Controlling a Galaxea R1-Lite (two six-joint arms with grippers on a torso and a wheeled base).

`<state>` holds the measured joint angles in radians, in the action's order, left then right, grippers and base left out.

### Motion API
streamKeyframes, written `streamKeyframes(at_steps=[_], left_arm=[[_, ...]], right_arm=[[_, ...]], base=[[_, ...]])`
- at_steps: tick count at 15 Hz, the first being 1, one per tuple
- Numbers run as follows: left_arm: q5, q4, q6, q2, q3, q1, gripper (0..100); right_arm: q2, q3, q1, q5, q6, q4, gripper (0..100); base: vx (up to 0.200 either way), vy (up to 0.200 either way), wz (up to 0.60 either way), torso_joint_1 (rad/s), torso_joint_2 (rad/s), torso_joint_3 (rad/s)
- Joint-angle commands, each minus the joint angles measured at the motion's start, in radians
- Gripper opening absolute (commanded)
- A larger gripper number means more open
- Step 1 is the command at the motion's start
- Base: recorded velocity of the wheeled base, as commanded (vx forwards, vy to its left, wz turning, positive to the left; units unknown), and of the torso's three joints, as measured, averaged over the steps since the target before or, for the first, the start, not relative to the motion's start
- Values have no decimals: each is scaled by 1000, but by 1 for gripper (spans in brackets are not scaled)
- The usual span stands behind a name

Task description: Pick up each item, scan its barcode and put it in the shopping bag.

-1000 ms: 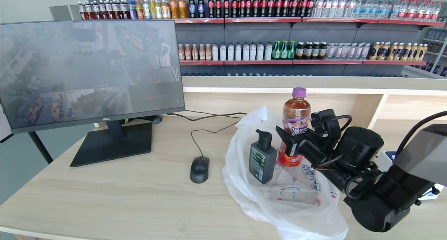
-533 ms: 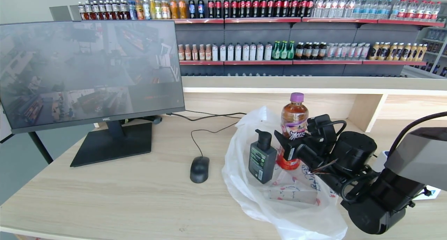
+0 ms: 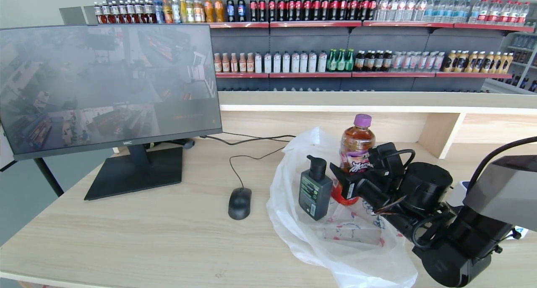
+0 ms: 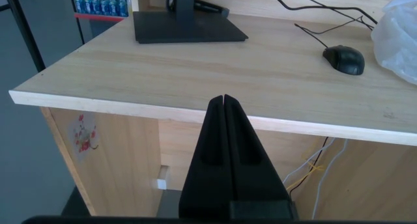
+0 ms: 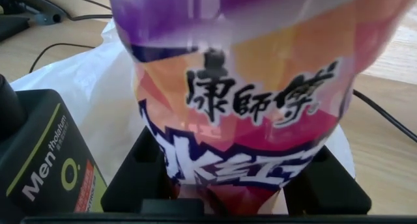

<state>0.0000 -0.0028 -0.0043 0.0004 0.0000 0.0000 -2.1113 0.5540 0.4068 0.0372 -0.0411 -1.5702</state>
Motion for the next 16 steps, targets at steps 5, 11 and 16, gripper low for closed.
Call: streamKeyframes(at_steps=[5,11,16], left_arm=[[0,0,0,0,0,0,0],[0,0,0,0,0,0,0],[0,0,0,0,0,0,0]], right_arm=[[7,-13,0,0,26,-1,0],[11,-49,1,0,24,-1,0],[24,-79,0,0,27,-1,100]], base=[[0,0,0,0,0,0],[0,0,0,0,0,0],[0,0,0,0,0,0]])
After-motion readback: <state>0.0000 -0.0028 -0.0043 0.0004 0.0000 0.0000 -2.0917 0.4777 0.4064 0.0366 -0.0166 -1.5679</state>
